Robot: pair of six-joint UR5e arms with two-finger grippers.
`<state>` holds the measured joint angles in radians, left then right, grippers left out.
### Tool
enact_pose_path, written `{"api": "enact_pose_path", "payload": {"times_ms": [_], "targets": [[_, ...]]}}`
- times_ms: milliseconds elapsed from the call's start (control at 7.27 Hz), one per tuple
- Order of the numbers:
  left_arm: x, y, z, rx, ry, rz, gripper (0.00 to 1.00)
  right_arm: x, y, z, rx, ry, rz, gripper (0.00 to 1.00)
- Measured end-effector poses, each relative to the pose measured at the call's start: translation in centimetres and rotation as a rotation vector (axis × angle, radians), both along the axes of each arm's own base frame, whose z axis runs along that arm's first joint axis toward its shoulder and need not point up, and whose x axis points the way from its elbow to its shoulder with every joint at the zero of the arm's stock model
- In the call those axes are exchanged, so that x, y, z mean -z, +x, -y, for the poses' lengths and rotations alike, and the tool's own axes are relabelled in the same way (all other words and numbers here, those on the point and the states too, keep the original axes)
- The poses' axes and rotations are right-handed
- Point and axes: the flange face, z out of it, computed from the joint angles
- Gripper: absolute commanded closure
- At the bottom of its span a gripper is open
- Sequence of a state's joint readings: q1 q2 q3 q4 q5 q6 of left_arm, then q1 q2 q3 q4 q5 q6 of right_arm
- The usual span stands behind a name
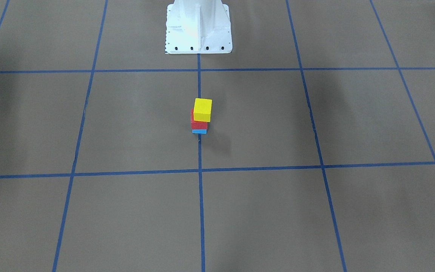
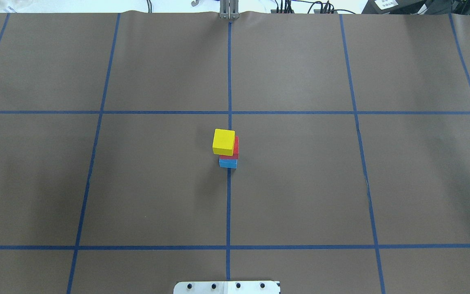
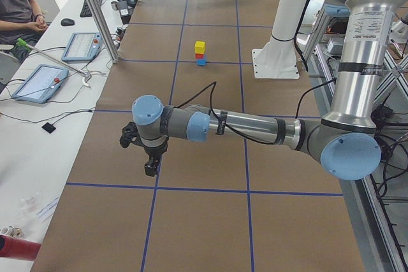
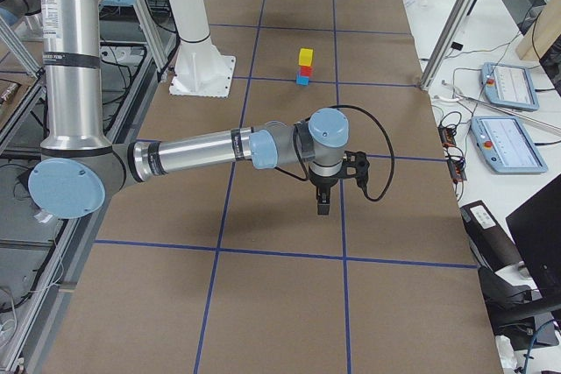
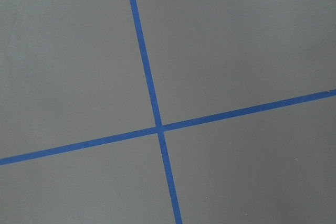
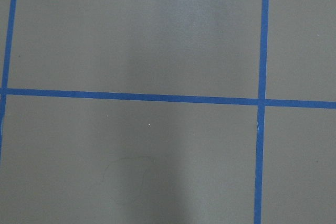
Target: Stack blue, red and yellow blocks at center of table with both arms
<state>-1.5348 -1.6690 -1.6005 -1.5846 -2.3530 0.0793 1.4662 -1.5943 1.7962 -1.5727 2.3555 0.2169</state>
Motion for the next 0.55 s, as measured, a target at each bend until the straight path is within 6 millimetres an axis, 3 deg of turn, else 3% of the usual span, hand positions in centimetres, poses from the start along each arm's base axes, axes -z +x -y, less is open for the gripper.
{"api": "enact_pose_path", "payload": {"times_ms": [550], "targets": [[-0.8,-0.1,-1.0,0.000,-0.013,-0.001,0.00,-2.5,1.0,-1.2,0.030,0.003,-0.088,0.00]]}}
